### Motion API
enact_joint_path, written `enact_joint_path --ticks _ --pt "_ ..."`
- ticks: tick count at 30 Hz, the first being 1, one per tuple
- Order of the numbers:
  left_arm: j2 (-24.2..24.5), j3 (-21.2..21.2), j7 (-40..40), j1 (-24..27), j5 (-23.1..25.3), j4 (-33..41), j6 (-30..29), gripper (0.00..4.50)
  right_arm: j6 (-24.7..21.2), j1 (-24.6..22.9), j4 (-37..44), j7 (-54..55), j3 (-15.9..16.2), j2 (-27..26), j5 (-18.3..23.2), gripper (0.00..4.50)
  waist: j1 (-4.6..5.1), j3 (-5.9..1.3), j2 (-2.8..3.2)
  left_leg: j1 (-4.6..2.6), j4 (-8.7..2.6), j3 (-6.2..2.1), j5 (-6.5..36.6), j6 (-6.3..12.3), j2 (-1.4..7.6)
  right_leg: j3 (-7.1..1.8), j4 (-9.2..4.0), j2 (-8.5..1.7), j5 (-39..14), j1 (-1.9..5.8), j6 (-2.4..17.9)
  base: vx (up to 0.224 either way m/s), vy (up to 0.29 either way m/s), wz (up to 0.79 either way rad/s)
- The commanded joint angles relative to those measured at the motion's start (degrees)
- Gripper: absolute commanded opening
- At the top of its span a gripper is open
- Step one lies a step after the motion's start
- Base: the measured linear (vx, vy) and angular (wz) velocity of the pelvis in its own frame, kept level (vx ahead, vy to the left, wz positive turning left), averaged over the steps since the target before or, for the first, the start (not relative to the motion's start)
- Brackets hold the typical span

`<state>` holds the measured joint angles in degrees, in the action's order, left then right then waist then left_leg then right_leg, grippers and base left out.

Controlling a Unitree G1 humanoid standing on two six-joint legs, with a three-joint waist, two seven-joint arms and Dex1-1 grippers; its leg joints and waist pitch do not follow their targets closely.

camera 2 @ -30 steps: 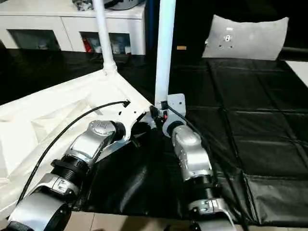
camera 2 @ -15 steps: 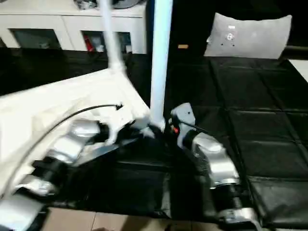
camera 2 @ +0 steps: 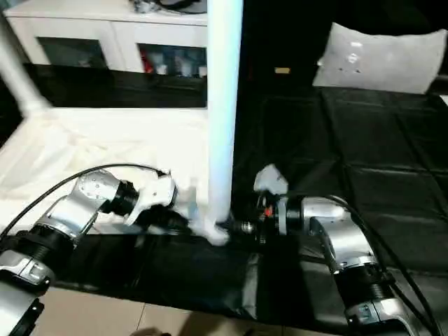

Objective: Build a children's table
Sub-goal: Rotate leg to tighten

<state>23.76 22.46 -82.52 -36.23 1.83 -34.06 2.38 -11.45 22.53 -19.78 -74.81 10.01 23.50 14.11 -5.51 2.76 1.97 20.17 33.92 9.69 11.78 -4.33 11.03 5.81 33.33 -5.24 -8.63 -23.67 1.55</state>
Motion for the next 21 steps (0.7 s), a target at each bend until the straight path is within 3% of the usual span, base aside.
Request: enact_joint_path --ticks 1,2,5,13,21 --pt "0.17 1.7 -3.5 -0.84 -0.26 0.62 1.41 0.0 -0.86 1.51 0.72 -1.52 0.45 0.8 1.52 3.3 0.13 -3.89 -0.73 0.15 -3.85 -0.04 7.77 4.93 2.26 -2.9 -3.16 -3.47 -14.53 3.79 11.99 0.0 0.0 0.0" --pt "0.21 1.88 -4.08 -0.93 -0.13 0.43 2.02 0.0 -1.12 1.8 0.57 -2.29 0.62 0.77 1.78 3.06 0.09 -3.91 -0.73 0.14 -3.85 -0.04 7.73 4.85 2.23 -2.9 -3.22 -3.47 -14.86 3.8 11.79 0.0 0.0 0.0" --pt "0.19 2.08 -4.59 -0.95 -0.02 0.22 2.58 0.0 -1.96 1.95 0.58 -3.48 0.85 0.59 2.2 2.95 0.01 -3.89 -0.74 0.16 -3.77 0.01 7.94 4.73 2.15 -2.9 -3.31 -3.43 -15.73 3.72 11.43 0.0 0.0 0.0" --pt "0.36 2.25 -5.4 -1.04 0.03 -0.23 3.13 0.0 -4.45 1.66 0.84 -5.0 1.72 0.61 3.07 2.11 -0.35 -3.95 -0.76 0.21 -3.77 -0.03 7.33 4.36 2.12 -2.84 -3.32 -3.43 -16.21 3.74 10.92 0.0 0.0 0.0" --pt "-0.33 1.31 -3.46 -0.16 -0.38 1.35 0.03 0.0 -8.48 0.55 2.81 -1.83 1.26 -1.2 4.15 2.02 -0.45 -3.97 -0.79 0.13 -3.8 -0.07 6.84 4.04 2.18 -2.85 -3.21 -3.42 -15.96 3.68 10.82 0.0 0.0 0.0"
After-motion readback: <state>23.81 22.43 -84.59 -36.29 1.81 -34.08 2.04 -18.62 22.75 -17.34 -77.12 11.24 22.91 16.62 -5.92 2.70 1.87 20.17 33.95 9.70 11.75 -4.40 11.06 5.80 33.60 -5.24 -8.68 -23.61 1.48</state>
